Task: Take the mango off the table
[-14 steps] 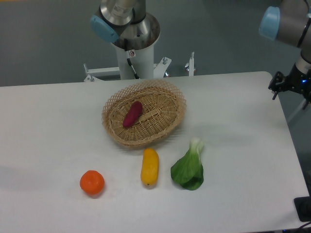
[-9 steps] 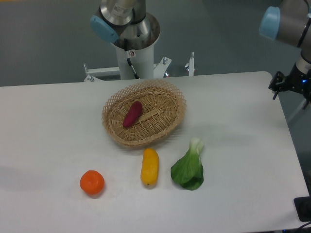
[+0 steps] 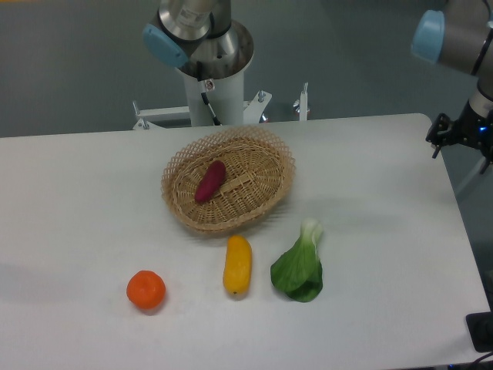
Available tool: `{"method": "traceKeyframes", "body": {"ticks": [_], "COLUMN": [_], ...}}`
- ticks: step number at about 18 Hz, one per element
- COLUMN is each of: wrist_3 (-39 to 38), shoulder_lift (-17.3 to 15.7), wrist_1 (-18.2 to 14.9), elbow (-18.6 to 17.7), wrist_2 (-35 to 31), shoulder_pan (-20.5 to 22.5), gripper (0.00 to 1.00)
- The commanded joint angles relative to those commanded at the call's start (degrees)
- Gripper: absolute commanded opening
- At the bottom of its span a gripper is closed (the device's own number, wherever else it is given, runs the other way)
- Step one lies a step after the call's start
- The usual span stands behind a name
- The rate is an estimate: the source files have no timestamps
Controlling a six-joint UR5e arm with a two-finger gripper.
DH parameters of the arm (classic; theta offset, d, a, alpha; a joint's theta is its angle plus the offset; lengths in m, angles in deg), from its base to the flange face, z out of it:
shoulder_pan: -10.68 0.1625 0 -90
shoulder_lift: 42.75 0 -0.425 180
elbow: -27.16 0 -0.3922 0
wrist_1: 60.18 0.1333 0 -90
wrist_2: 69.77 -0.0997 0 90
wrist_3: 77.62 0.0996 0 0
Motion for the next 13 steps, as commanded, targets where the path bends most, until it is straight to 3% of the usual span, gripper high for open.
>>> {"method": "traceKeyframes", "body": {"ticks": [13], "wrist_3": [-1.14], "shoulder_lift": [0.35], "wrist_1": [0.44], "elbow": [-0.79], "wrist_2": [-0.62], "shoulder_pan": [-1.84], "gripper": [1.00]}}
